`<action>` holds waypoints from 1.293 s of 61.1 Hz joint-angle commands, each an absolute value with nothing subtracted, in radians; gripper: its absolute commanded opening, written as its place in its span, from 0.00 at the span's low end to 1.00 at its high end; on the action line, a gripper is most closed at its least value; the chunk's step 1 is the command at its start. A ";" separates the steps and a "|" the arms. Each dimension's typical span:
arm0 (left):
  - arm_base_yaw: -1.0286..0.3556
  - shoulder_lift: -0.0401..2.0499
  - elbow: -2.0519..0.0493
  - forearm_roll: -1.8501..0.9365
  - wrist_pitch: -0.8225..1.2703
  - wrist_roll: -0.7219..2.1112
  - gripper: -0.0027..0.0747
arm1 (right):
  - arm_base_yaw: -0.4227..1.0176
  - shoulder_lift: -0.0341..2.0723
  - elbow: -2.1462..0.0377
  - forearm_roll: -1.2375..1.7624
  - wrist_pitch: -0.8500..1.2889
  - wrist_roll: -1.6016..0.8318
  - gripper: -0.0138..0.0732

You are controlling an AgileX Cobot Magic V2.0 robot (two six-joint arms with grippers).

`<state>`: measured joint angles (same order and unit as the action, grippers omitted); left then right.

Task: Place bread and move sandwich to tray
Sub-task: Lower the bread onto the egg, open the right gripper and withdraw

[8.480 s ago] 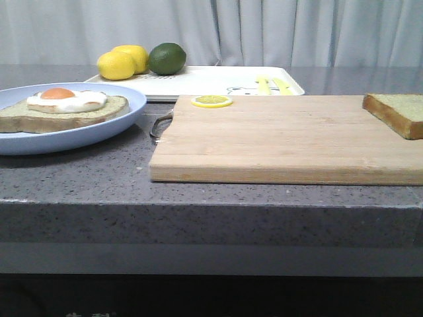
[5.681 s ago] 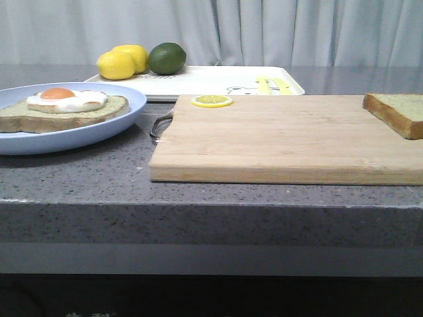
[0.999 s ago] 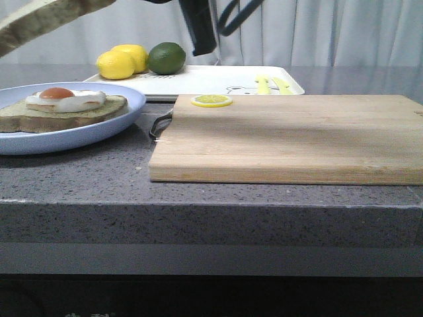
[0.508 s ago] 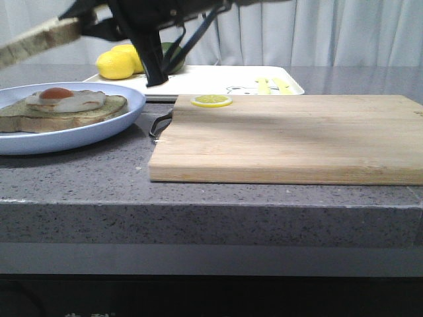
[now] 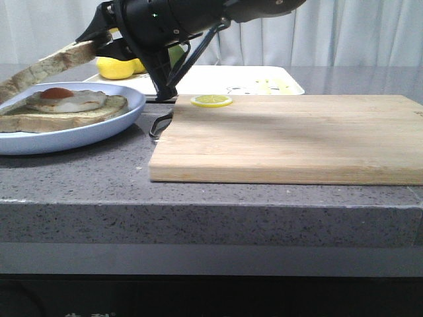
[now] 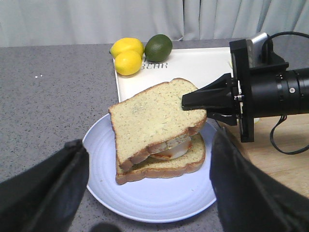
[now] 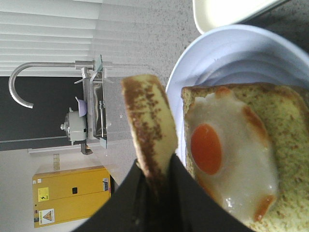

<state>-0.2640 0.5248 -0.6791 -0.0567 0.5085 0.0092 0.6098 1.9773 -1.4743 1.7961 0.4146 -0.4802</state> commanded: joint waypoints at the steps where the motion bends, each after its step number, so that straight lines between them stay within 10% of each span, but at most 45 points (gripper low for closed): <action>1: -0.270 0.537 -0.713 -0.059 0.428 0.011 0.70 | 0.611 1.915 -1.510 1.929 0.458 -0.483 0.20; 30: -0.270 0.537 -0.713 -0.059 0.428 0.011 0.70 | 0.611 1.915 -1.504 1.908 0.457 -0.484 0.62; 79: -0.270 0.537 -0.713 -0.059 0.431 0.011 0.70 | 0.446 1.783 -1.504 1.020 0.755 -0.291 0.64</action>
